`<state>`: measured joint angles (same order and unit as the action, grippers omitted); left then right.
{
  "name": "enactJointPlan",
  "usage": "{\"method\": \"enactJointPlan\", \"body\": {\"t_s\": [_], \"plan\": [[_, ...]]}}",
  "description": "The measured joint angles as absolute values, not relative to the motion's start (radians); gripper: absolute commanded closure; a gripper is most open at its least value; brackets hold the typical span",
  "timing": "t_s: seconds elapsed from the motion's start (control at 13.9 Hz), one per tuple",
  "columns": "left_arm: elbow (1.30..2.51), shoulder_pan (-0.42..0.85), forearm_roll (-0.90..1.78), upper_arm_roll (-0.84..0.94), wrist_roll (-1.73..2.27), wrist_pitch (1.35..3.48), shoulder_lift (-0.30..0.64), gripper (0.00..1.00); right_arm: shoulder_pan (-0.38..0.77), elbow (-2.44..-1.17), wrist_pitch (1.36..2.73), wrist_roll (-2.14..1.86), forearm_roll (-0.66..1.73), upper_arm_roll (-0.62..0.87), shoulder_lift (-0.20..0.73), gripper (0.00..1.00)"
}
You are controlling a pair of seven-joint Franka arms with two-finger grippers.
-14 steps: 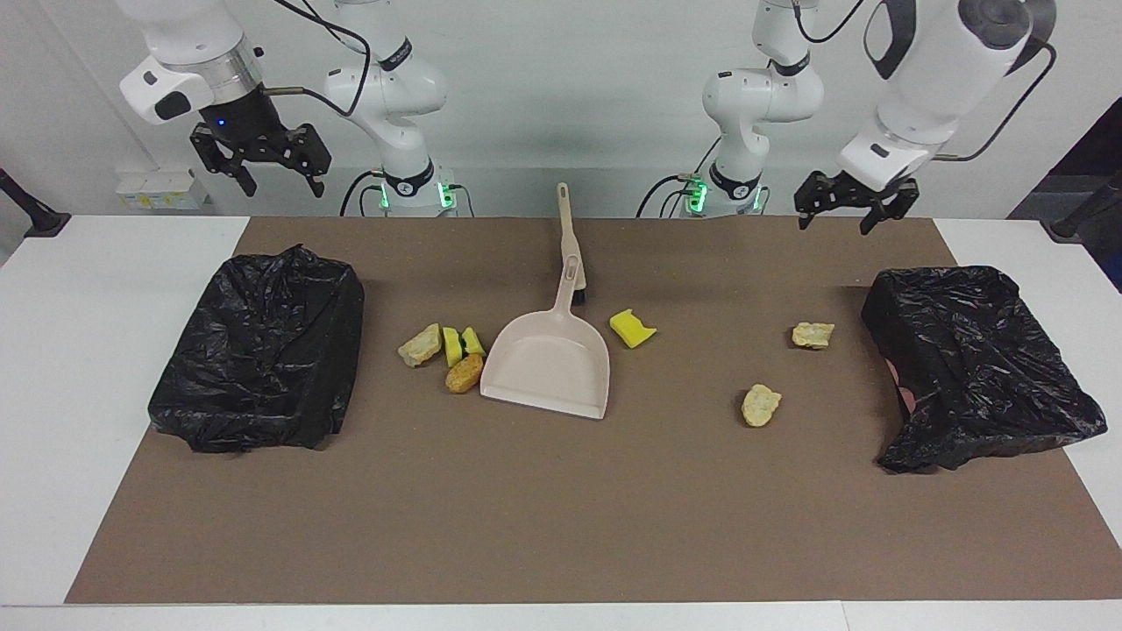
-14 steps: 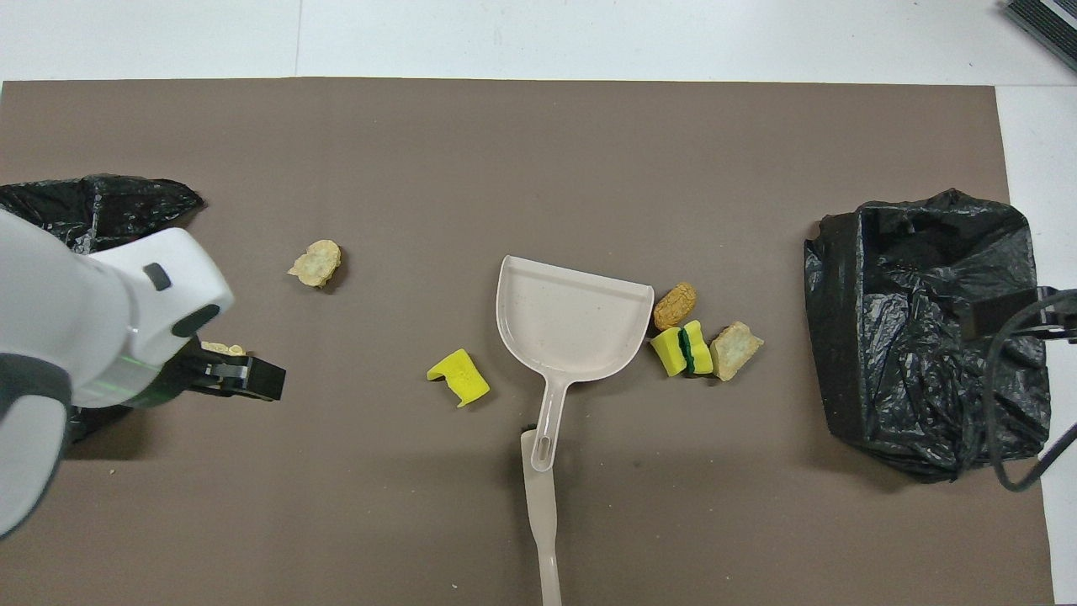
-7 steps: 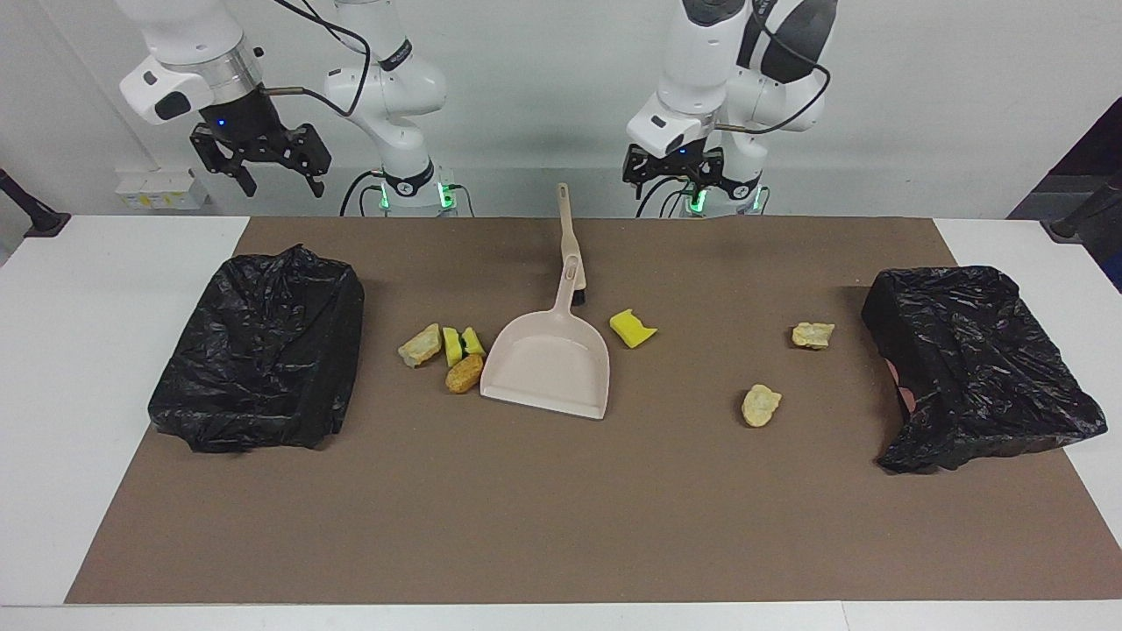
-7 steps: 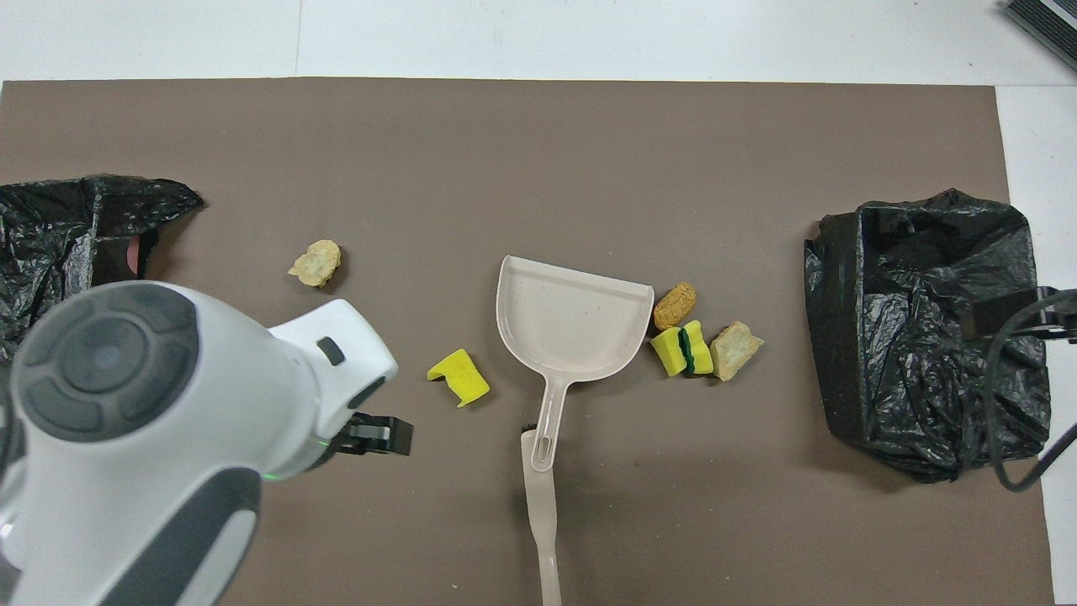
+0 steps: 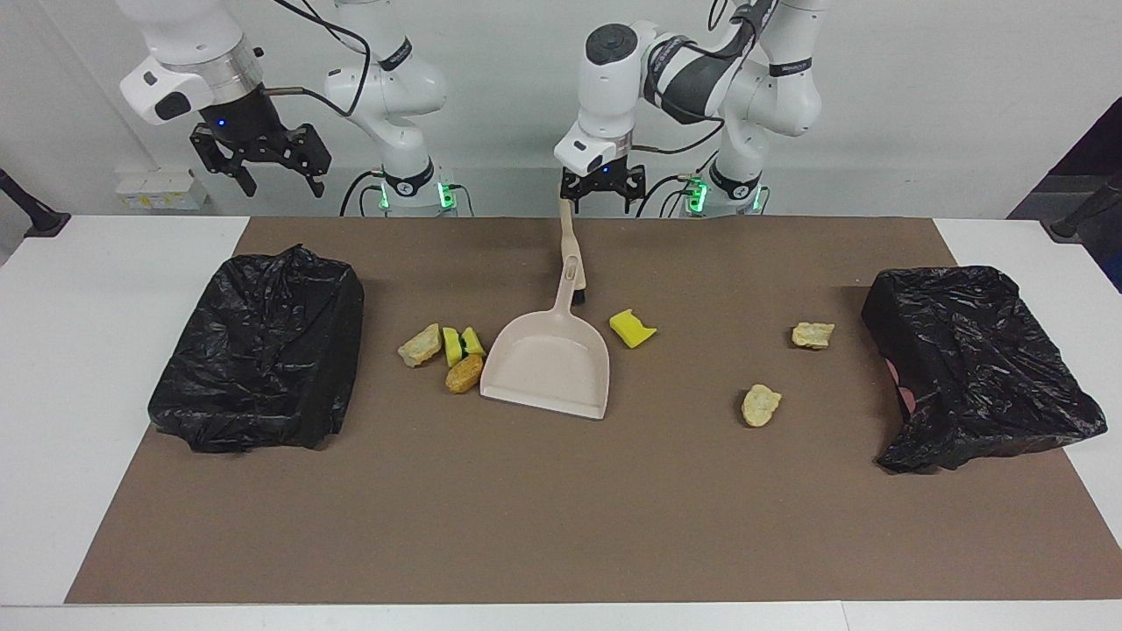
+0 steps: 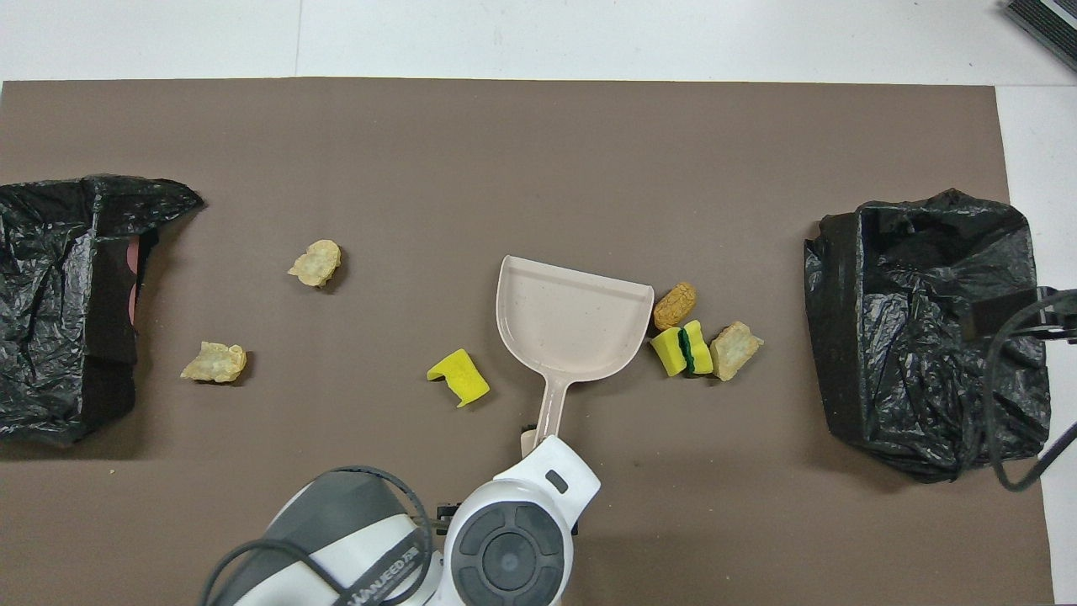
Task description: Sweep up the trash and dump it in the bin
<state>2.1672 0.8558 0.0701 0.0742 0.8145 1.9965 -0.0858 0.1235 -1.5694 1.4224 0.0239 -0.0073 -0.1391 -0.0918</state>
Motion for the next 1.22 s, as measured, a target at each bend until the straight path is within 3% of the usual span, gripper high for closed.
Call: {"method": "enactJointPlan", "body": {"t_s": [0.22,0.65,0.72,0.86,1.01,1.22], "plan": [[2.229,0.91,0.083,0.073,0.852,2.122,-0.031,0.0,0.124,-1.57,1.422,0.024,-0.007,-0.139,-0.092,0.0],[2.3,1.011,0.127,0.075,0.901,2.17,-0.01,0.0,0.123,-1.578,1.421,0.024,-0.007,-0.14,-0.097,0.0],[2.301,1.018,0.135,0.074,0.902,2.173,-0.008,0.09,0.121,-1.581,1.42,0.024,-0.007,-0.141,-0.099,0.0],[2.301,1.026,0.141,0.074,0.916,2.176,-0.006,0.64,0.111,-1.593,1.42,0.022,-0.007,-0.141,-0.106,0.0],[2.301,1.036,0.146,0.074,0.934,2.177,-0.003,0.98,0.105,-1.604,1.42,0.001,-0.007,-0.142,-0.115,0.0],[2.302,1.04,0.178,0.073,0.942,2.176,0.002,1.0,0.103,-1.61,1.42,-0.006,-0.007,-0.142,-0.12,0.0]]}}
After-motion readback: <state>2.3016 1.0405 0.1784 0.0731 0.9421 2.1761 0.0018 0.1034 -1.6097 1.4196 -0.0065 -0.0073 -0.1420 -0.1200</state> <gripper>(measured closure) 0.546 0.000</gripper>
